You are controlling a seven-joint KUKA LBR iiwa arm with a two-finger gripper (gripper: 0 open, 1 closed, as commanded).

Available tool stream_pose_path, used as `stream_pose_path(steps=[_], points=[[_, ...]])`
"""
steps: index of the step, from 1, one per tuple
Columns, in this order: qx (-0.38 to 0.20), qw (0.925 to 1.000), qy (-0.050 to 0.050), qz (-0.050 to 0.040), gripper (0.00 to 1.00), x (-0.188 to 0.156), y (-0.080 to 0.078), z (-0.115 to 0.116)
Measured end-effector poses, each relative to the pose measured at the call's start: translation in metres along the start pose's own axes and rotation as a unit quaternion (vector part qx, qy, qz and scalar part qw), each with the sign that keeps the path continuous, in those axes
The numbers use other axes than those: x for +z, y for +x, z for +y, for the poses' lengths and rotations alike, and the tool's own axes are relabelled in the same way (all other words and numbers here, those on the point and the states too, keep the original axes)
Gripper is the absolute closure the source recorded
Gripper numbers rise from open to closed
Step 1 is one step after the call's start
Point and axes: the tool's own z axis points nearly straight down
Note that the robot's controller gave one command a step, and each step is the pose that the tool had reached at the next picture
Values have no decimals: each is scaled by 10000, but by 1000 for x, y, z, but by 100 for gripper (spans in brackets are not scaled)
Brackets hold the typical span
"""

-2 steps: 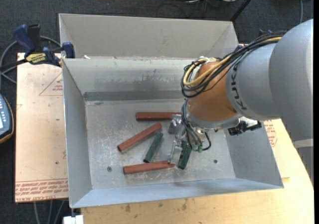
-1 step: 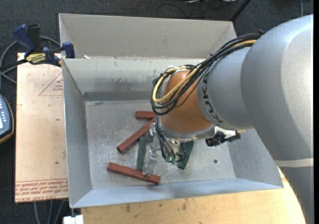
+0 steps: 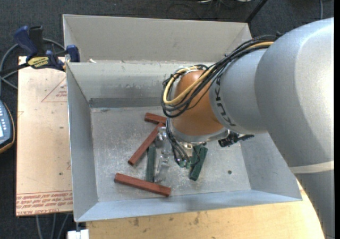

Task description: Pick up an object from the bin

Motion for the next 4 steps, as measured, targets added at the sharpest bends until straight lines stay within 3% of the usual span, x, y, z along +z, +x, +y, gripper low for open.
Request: stream_pose_path(steps=[1, 2, 3, 4], points=[[-216, 9998, -27, -20, 0, -1, -22, 71], [-189, 9998, -7, -1, 100, -1, -22, 66], [-256, 9997, -25, -44, 100, -104, -33, 77], [-228, 9997, -31, -36, 100, -197, 0, 107]])
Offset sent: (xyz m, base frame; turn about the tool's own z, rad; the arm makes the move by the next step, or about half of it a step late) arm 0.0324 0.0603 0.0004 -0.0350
